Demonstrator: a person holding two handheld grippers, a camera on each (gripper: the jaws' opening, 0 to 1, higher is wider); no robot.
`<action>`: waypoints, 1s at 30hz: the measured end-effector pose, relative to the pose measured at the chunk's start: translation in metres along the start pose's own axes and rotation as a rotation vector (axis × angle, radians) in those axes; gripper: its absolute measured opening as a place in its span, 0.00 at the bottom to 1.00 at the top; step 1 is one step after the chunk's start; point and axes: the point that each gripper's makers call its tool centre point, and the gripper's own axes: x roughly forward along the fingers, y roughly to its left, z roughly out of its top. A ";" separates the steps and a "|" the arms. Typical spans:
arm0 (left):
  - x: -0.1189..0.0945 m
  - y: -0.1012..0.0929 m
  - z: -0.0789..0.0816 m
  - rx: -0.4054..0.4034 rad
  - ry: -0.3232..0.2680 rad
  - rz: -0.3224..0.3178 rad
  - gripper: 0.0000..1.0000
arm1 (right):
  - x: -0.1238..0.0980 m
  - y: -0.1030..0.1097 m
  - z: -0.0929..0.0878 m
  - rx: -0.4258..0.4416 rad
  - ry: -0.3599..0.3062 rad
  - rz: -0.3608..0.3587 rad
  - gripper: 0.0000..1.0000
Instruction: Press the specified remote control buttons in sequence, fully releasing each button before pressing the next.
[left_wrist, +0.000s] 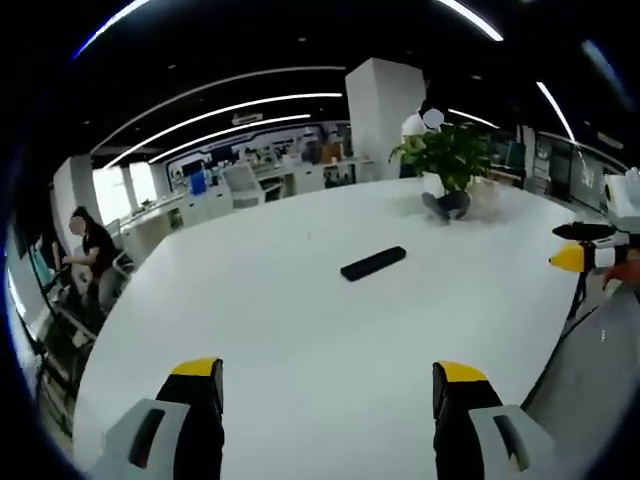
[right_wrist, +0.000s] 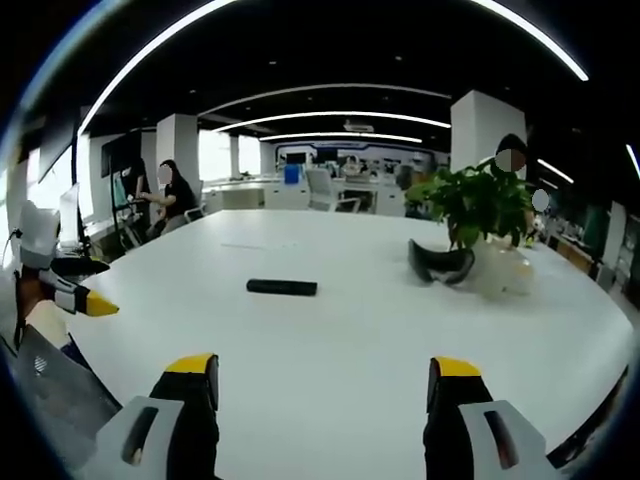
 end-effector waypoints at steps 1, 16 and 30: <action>0.003 -0.001 0.003 0.006 -0.001 -0.011 0.89 | 0.000 0.000 -0.001 0.000 0.004 -0.001 0.85; 0.071 -0.016 0.068 0.193 0.001 -0.130 0.88 | 0.001 0.006 -0.006 -0.009 0.037 0.038 0.70; 0.131 -0.036 0.113 0.316 0.014 -0.254 0.87 | 0.002 0.018 -0.017 0.005 0.107 0.104 0.32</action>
